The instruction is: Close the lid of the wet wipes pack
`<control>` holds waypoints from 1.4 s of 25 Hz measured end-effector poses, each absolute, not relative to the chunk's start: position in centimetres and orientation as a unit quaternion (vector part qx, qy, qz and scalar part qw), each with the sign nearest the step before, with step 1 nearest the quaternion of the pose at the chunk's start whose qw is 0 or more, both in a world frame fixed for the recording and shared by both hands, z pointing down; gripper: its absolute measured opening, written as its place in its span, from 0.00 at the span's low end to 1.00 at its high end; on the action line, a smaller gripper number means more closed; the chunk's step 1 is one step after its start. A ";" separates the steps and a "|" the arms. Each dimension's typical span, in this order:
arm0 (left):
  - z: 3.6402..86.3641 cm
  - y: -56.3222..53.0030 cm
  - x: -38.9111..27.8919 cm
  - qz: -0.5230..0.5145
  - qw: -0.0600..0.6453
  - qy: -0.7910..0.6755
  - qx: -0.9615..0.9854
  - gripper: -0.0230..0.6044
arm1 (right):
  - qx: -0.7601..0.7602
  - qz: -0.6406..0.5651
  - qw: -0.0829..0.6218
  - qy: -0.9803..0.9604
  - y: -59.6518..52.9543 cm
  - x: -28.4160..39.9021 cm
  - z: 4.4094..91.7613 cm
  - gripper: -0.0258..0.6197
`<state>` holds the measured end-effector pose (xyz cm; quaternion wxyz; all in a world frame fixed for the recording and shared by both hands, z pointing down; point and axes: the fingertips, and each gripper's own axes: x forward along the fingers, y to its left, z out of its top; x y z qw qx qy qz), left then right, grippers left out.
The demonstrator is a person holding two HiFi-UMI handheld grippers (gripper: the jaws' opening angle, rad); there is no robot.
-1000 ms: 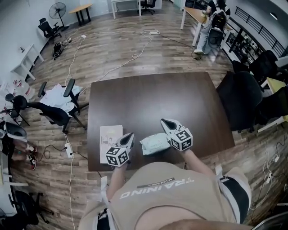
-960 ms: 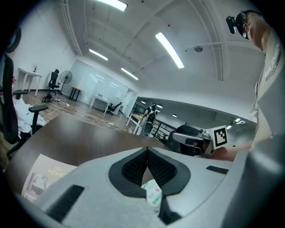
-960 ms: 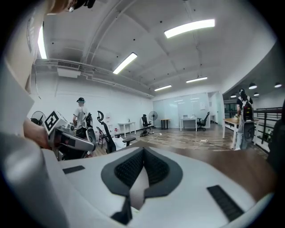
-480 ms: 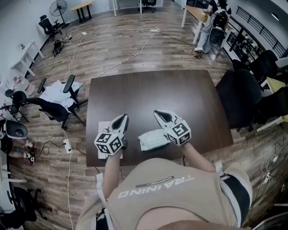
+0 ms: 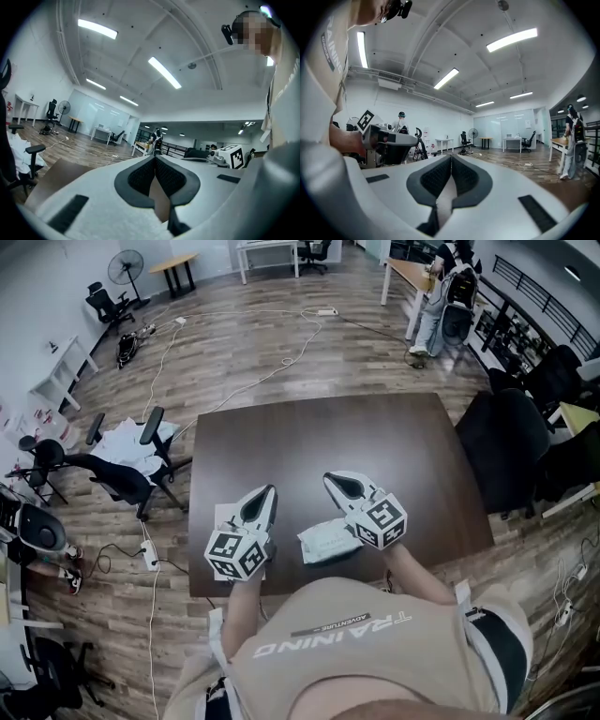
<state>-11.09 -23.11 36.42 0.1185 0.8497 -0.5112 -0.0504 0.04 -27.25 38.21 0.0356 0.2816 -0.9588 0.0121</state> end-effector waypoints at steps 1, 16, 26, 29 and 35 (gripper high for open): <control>36.8 -22.9 -11.1 -0.042 0.119 -0.511 0.850 0.04 | 0.280 0.016 0.036 -0.959 -27.0 0.0 38.3 0.06; 38.6 -21.9 -12.1 -0.029 0.112 -0.527 0.842 0.04 | 0.296 -0.019 0.073 -0.952 -25.5 0.6 40.3 0.06; 40.3 -21.0 -11.9 -0.016 0.131 -0.529 0.838 0.04 | 0.306 0.014 0.063 -0.950 -25.3 2.0 41.3 0.06; 40.4 -20.8 -12.3 -0.012 0.133 -0.534 0.835 0.04 | 0.297 0.021 0.063 -0.953 -25.0 1.9 41.5 0.06; 40.4 -20.4 -11.8 -0.011 0.134 -0.530 0.837 0.04 | 0.289 0.024 0.065 -0.955 -24.5 1.6 41.9 0.06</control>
